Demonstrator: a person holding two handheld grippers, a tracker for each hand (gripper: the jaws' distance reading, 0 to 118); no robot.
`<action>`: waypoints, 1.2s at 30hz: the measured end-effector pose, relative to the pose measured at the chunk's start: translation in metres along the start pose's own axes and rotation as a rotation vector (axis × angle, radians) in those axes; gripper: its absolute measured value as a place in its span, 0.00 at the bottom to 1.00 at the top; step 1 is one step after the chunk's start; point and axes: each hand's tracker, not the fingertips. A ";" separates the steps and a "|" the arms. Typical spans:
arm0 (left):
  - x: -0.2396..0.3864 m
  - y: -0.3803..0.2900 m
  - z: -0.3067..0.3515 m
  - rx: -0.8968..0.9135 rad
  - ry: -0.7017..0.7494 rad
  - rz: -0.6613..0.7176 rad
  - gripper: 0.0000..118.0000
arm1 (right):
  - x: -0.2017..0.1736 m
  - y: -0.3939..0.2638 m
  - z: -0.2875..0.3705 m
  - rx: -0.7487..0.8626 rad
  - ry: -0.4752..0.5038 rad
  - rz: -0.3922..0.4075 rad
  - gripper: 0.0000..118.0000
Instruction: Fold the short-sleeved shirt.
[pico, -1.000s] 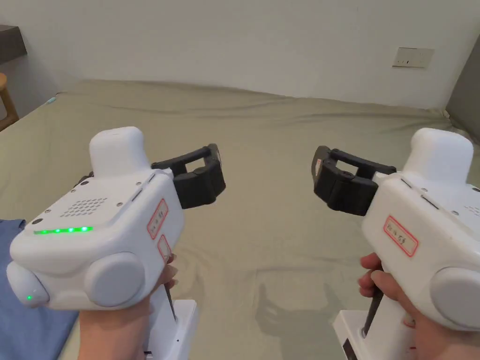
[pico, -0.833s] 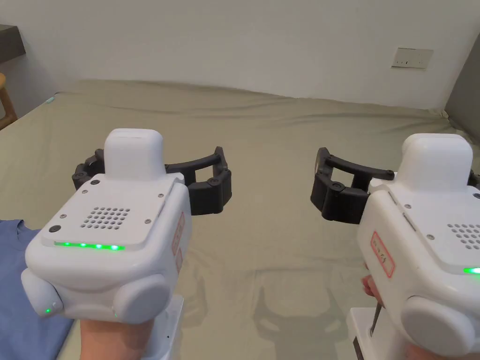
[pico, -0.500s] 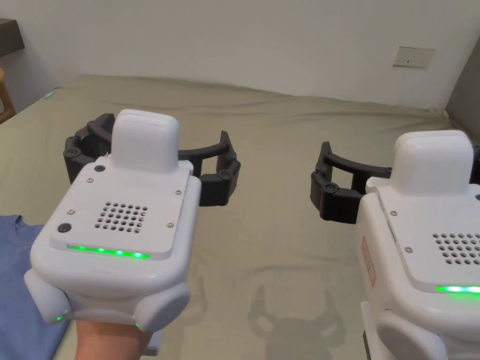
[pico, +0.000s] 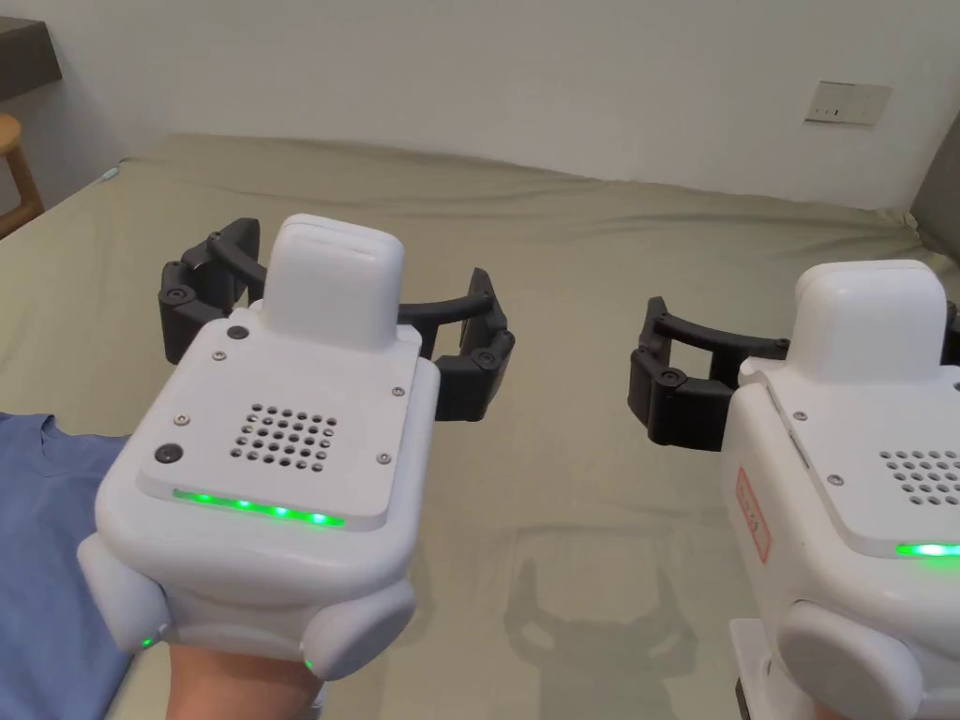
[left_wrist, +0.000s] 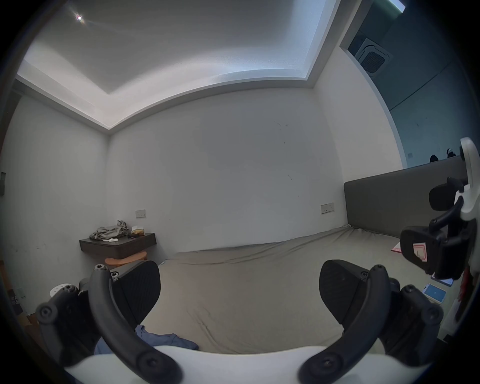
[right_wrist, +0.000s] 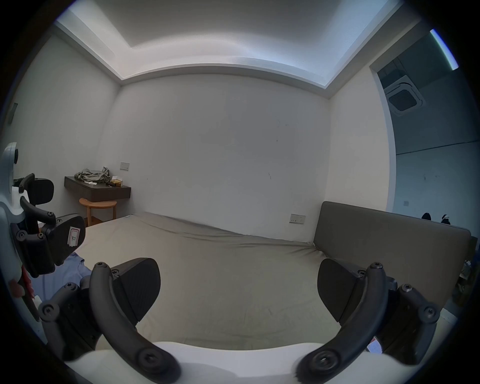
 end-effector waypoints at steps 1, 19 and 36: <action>0.001 -0.001 -0.002 -0.006 -0.005 0.004 1.00 | 0.000 -0.001 -0.001 0.001 0.006 -0.001 1.00; 0.019 -0.006 -0.026 -0.048 -0.056 0.009 0.00 | 0.019 -0.012 -0.013 -0.019 0.013 0.003 0.02; -0.005 -0.004 -0.016 -0.051 -0.017 0.007 0.00 | -0.006 -0.006 -0.015 -0.014 0.096 0.017 0.02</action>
